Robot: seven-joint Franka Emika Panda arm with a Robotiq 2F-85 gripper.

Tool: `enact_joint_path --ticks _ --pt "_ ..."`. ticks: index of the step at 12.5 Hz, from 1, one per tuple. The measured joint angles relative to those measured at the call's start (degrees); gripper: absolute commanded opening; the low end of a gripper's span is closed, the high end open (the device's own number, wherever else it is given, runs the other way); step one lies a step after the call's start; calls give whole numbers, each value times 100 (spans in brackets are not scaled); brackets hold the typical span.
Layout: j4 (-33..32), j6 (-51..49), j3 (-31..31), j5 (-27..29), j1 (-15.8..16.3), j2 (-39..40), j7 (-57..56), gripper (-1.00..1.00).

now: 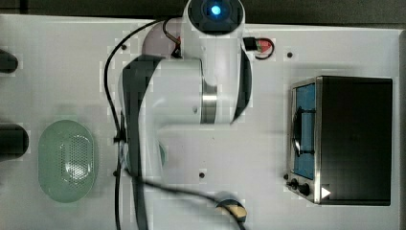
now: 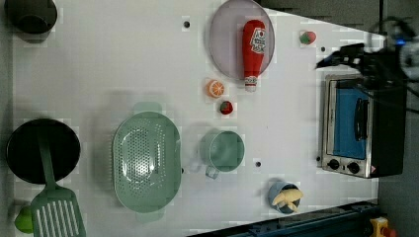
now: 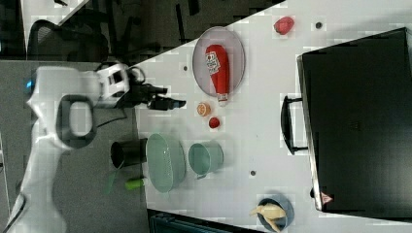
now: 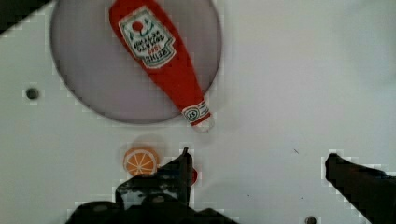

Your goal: Pick ketchup from plate and place it on table.

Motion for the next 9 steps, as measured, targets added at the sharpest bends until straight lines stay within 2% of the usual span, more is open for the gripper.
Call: enact_joint_path --ticks 4,9 --pt "353 55 79 -165 37 982 -799 100" --pt "1181 604 82 -610 227 2095 -1381 100"
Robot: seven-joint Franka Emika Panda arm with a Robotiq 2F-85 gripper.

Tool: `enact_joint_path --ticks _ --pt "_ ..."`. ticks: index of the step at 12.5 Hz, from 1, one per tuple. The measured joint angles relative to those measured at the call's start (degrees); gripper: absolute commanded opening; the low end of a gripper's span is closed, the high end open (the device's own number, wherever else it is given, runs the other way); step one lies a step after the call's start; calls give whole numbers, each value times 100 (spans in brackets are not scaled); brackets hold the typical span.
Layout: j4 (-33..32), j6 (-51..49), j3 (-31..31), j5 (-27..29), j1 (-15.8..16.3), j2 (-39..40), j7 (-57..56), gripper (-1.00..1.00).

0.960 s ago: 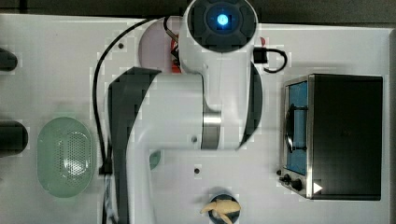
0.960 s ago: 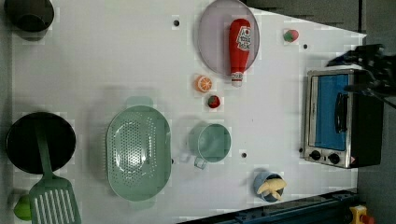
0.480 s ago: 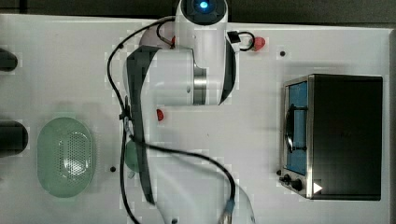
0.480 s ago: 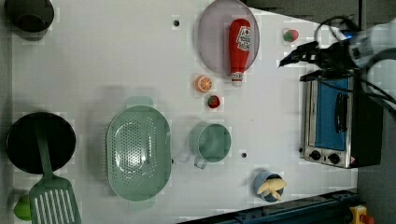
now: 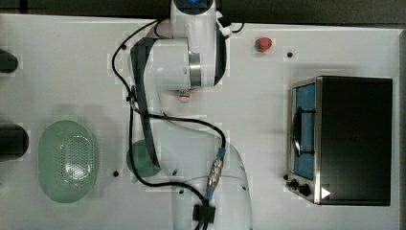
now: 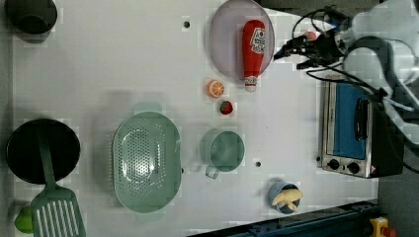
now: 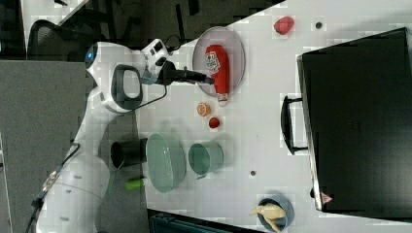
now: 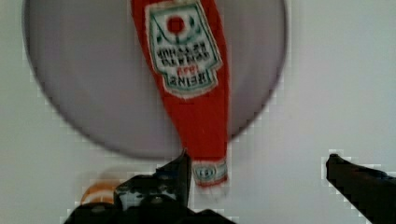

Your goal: Pick ketchup from plate and place it on table.

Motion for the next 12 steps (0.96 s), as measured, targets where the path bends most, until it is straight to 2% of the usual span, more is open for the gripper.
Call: enact_joint_path --ticks 4,12 --pt "106 680 -37 -430 212 476 -101 100" --pt "39 1679 -4 -456 351 1088 -140 100"
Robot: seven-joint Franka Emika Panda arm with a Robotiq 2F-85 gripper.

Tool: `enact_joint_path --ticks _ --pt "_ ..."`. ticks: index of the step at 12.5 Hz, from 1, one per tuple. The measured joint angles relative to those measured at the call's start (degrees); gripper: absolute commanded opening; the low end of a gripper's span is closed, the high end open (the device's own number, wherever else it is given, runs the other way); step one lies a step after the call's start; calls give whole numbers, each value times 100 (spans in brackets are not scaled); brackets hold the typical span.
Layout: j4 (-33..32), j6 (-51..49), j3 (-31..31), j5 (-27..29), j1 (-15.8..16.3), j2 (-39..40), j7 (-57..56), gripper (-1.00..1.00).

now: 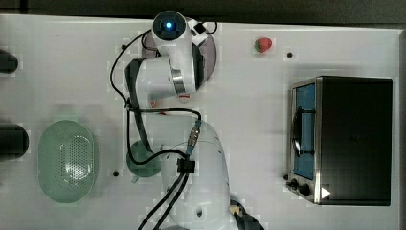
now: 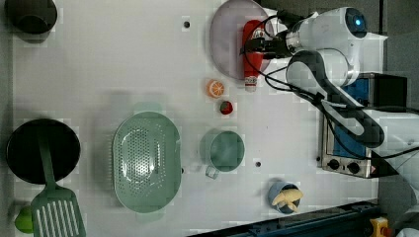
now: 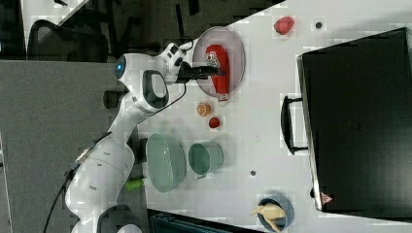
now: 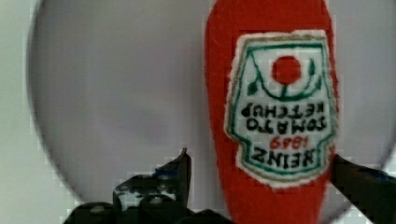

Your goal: Pick ketchup from plate and place it on table.

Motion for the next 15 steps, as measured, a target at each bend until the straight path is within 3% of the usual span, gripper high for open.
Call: enact_joint_path --ticks 2,5,12,15 --pt "-22 129 8 9 -9 112 0 92" --pt "-22 341 5 -18 -7 157 -43 21" --pt "50 383 4 10 -25 104 -67 19" --pt "201 -227 14 0 -45 -78 -67 19"
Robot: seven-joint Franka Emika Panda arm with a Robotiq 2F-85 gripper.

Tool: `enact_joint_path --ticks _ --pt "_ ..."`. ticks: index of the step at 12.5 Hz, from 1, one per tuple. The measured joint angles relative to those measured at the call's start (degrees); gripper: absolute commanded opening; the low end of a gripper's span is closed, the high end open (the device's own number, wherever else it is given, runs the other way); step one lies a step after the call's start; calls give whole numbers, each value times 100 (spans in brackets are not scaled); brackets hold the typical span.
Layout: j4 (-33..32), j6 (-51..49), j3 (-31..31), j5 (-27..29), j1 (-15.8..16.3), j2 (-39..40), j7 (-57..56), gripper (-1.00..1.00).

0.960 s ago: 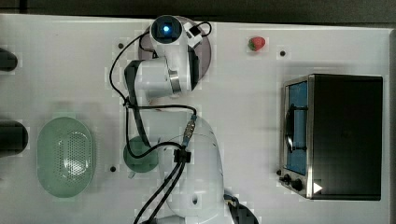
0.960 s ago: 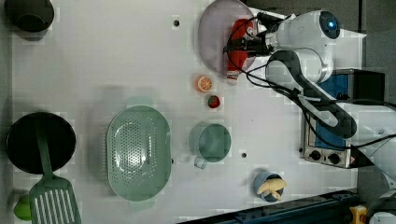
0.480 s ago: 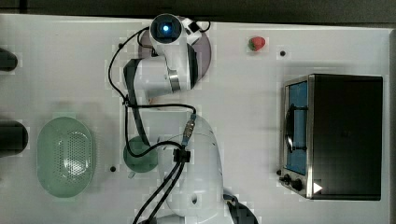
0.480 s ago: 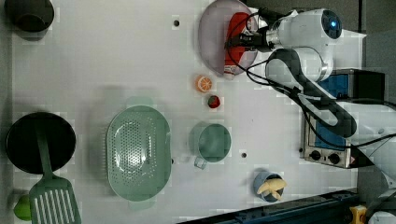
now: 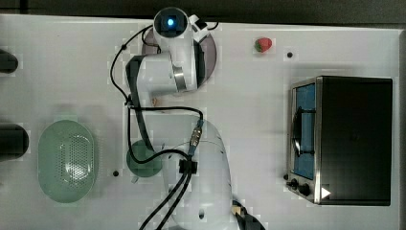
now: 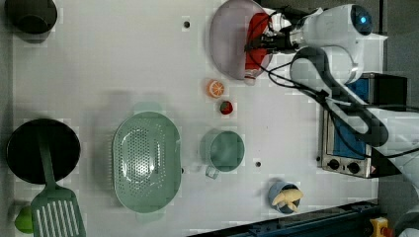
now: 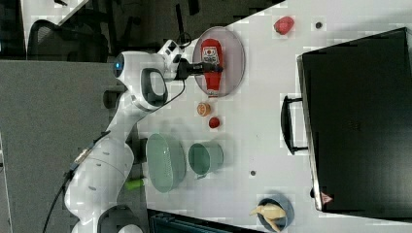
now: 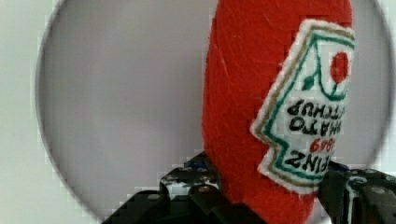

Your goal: Pick ketchup from plate and place it on table.

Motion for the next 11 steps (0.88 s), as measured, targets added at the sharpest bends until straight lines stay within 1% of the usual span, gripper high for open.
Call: enact_joint_path --ticks 3,4,6,7,8,11 --pt "0 -741 11 15 -58 -568 0 19" --pt "6 -873 11 52 -81 -811 0 19" --pt "-56 -906 8 308 -143 -1354 -3 19" --pt "-213 -890 9 589 -211 -1698 -3 19" --pt "-442 -901 27 714 -311 -2084 -3 19" --pt "-1220 -906 30 827 -635 -3182 -3 19"
